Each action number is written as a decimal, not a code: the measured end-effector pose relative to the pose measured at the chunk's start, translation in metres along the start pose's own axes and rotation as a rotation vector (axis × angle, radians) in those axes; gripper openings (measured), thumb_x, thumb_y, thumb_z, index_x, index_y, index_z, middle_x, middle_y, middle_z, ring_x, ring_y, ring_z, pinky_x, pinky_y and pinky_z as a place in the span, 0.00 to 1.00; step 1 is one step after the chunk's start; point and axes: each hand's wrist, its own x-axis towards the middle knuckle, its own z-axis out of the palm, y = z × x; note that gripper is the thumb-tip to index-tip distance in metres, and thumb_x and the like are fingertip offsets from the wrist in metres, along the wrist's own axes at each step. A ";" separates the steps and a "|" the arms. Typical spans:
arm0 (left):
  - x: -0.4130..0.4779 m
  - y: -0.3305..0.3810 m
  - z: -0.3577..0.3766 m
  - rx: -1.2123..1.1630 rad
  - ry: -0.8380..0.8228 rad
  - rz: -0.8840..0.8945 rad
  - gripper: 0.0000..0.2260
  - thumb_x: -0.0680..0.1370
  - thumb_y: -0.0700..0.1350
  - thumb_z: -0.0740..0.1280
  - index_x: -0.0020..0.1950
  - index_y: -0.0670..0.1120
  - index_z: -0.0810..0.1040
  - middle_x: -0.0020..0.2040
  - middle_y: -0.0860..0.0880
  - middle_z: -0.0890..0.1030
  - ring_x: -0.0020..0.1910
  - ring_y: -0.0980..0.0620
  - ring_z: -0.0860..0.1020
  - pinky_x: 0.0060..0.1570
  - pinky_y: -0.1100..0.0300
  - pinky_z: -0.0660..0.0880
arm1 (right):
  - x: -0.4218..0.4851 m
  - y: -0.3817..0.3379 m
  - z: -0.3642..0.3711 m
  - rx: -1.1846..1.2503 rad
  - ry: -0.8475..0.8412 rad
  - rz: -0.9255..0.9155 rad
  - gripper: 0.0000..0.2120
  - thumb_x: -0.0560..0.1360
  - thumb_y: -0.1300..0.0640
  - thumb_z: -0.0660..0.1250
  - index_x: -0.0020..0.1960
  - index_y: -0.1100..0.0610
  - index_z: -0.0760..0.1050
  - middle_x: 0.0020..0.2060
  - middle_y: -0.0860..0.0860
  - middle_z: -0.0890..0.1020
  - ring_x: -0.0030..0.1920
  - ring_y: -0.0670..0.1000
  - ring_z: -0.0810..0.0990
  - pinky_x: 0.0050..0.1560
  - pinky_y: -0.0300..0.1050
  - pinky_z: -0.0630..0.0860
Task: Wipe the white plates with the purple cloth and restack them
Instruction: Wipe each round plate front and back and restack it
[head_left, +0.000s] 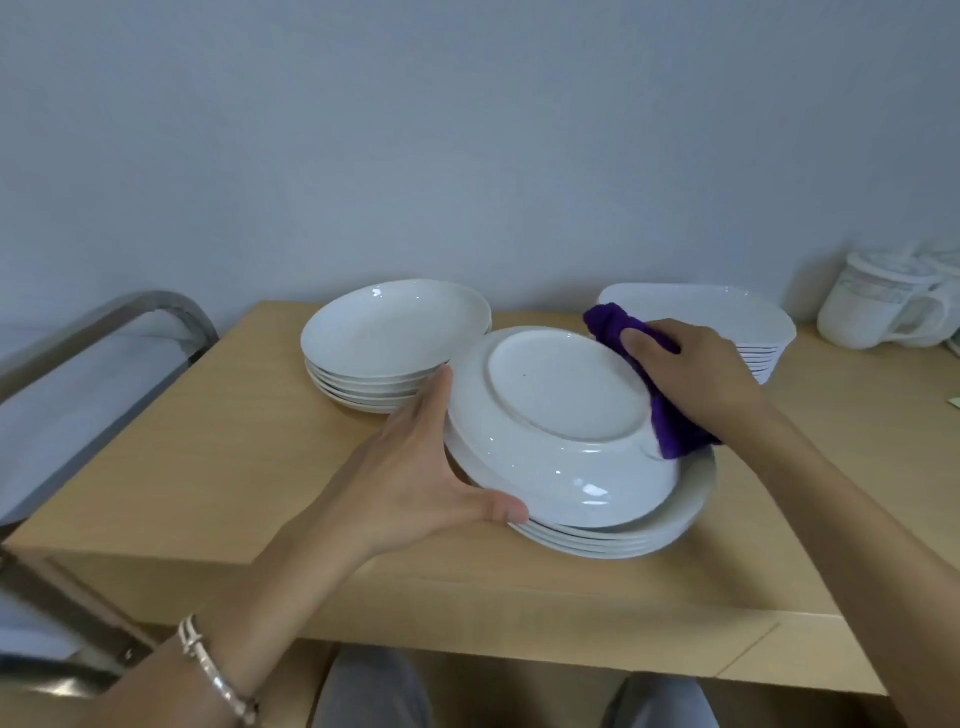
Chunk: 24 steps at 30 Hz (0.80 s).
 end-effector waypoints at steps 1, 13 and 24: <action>0.000 -0.001 0.000 0.000 0.004 -0.003 0.54 0.54 0.68 0.77 0.74 0.68 0.52 0.71 0.68 0.64 0.70 0.62 0.66 0.63 0.53 0.72 | -0.013 0.004 0.001 0.030 0.048 -0.022 0.11 0.78 0.45 0.59 0.50 0.50 0.77 0.42 0.48 0.80 0.45 0.52 0.76 0.43 0.46 0.70; 0.004 -0.011 0.012 -0.077 -0.049 -0.056 0.72 0.51 0.75 0.73 0.75 0.55 0.24 0.75 0.66 0.60 0.72 0.65 0.62 0.65 0.64 0.63 | -0.102 -0.033 0.054 -0.213 0.359 -0.606 0.19 0.76 0.46 0.60 0.61 0.56 0.76 0.54 0.54 0.78 0.54 0.58 0.74 0.52 0.53 0.73; 0.003 -0.025 0.011 -0.437 0.038 -0.054 0.51 0.53 0.68 0.79 0.66 0.74 0.50 0.64 0.73 0.72 0.66 0.75 0.66 0.61 0.73 0.66 | -0.043 -0.117 0.088 -0.580 0.146 -0.519 0.14 0.78 0.48 0.58 0.53 0.57 0.75 0.50 0.55 0.77 0.51 0.61 0.75 0.43 0.49 0.60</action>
